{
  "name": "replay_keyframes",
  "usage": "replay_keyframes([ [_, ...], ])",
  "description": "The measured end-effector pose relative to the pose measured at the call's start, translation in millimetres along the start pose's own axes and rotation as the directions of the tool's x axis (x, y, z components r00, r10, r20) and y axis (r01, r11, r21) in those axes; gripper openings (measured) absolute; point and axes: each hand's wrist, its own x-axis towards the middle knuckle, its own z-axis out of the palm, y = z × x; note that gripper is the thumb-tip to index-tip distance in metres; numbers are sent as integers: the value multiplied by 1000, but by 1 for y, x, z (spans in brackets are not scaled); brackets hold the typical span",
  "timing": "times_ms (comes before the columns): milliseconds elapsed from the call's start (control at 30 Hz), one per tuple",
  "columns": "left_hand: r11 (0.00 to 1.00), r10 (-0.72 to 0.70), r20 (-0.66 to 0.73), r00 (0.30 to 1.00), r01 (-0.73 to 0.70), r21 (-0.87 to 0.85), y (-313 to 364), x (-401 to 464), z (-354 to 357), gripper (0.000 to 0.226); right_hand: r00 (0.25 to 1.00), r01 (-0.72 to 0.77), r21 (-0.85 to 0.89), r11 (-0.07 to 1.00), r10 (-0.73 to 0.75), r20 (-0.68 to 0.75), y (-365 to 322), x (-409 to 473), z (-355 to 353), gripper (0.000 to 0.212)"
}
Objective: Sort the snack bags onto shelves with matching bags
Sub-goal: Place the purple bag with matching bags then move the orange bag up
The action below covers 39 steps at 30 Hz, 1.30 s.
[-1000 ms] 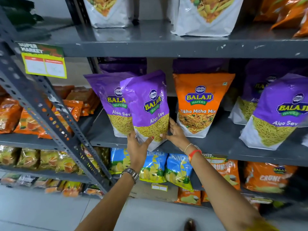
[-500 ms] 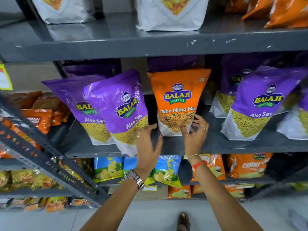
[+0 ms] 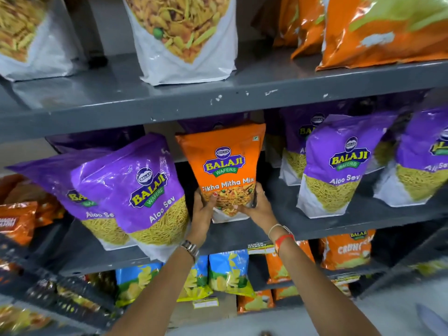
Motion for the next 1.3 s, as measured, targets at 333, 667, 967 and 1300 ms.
replay_keyframes([
  [333, 1000, 16, -2, 1000, -16, 13, 15, -49, -6, 42, 998, 16, -12, 1000, -17, -54, -4, -57, -11, 77],
  [667, 957, 280, 2, 960, -280, 82, 76, -132, -47, 23, 966, 239, 20, 971, -235, -103, -79, -148, 3, 62],
  [967, 820, 552, -129, 824, -507, 267, 202, -177, -98, 34, 893, 450, 90, 888, -449, -37, -208, -172, 29, 55],
  [1300, 760, 641, -236, 731, -560, 330, 342, -156, -148, 20, 794, 608, 24, 794, -608, -24, -360, -136, 74, 49],
])
